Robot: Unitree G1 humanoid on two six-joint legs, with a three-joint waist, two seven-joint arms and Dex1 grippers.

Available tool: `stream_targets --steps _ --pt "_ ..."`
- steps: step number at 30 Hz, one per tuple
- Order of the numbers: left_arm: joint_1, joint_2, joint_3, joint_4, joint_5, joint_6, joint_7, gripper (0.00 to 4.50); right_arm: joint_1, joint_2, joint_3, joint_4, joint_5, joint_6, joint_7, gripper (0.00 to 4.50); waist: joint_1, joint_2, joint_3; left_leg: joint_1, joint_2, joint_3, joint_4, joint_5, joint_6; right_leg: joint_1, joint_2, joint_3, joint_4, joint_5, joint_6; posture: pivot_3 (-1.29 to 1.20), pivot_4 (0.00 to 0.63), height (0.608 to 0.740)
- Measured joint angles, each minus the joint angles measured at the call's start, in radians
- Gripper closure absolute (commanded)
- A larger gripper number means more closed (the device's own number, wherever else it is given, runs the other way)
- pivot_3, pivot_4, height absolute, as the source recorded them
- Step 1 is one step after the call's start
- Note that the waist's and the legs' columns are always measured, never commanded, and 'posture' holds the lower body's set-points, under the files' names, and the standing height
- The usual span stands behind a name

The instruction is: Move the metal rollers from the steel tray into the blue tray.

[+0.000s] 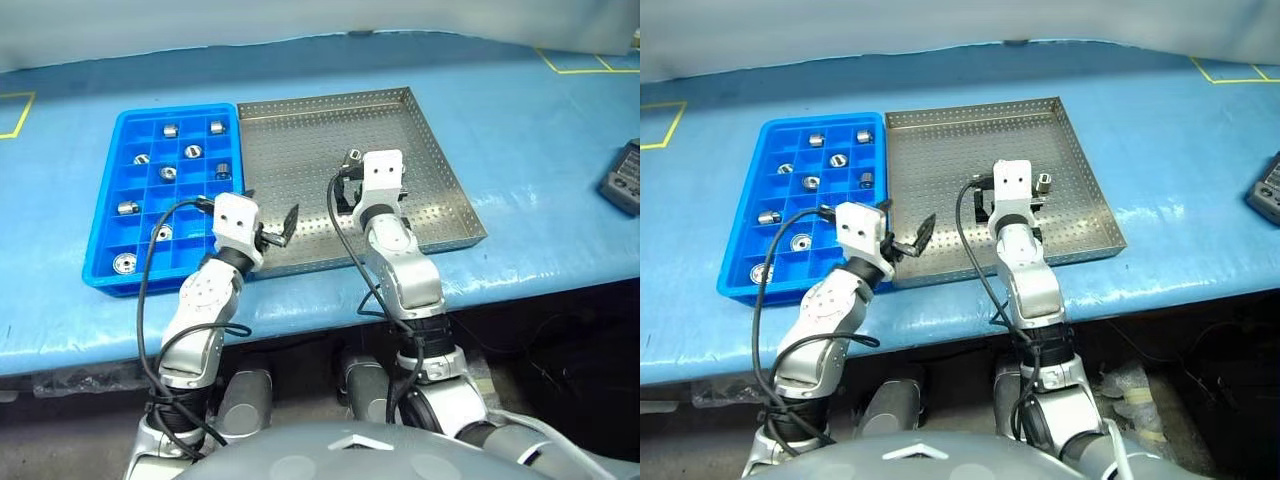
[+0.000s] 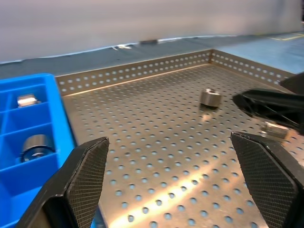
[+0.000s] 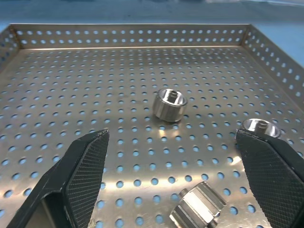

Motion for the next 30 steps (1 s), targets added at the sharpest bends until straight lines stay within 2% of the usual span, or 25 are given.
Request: stream_targets --steps 10,19,20,23,30 --pt "0.063 0.092 -0.081 -0.078 -0.043 0.013 -0.127 0.02 -0.015 0.038 -0.031 0.084 -0.019 0.001 -0.076 0.0 0.004 0.001 0.0 0.0 0.0 0.0 0.0 0.0 0.0 0.0 0.0 0.0 0.0 0.0 -0.001 0.07 0.15 0.74" --pt "0.065 0.104 -0.094 -0.09 -0.045 0.031 -0.141 0.02 0.003 0.041 -0.071 0.161 -0.02 0.004 -0.119 0.0 0.004 0.002 0.0 0.0 0.0 0.0 0.0 0.0 0.0 0.0 0.0 0.0 0.0 -0.001 -0.001 0.07 0.15 0.74" --pt "0.065 0.104 -0.095 -0.09 -0.044 0.032 -0.141 0.0 0.003 0.042 -0.077 0.172 -0.017 -0.001 -0.122 0.42 0.004 0.002 0.0 0.0 0.0 0.0 0.0 0.0 0.0 0.0 0.0 0.0 0.0 -0.001 -0.001 0.07 0.15 0.74" --pt "0.065 0.102 -0.099 -0.09 -0.044 0.032 -0.14 0.0 0.003 0.042 -0.097 0.191 -0.011 -0.021 -0.132 1.26 0.004 0.002 0.001 0.0 0.0 0.0 0.0 0.0 0.0 0.0 0.0 0.0 0.0 -0.001 -0.001 0.07 0.15 0.74" --pt "0.065 0.09 -0.102 -0.09 -0.044 0.032 -0.136 0.0 0.003 0.042 -0.1 0.192 0.006 -0.024 -0.124 3.59 0.004 0.003 0.001 0.0 0.0 0.0 0.0 0.0 0.0 0.0 0.0 0.0 0.0 -0.001 -0.001 0.09 0.15 0.74"
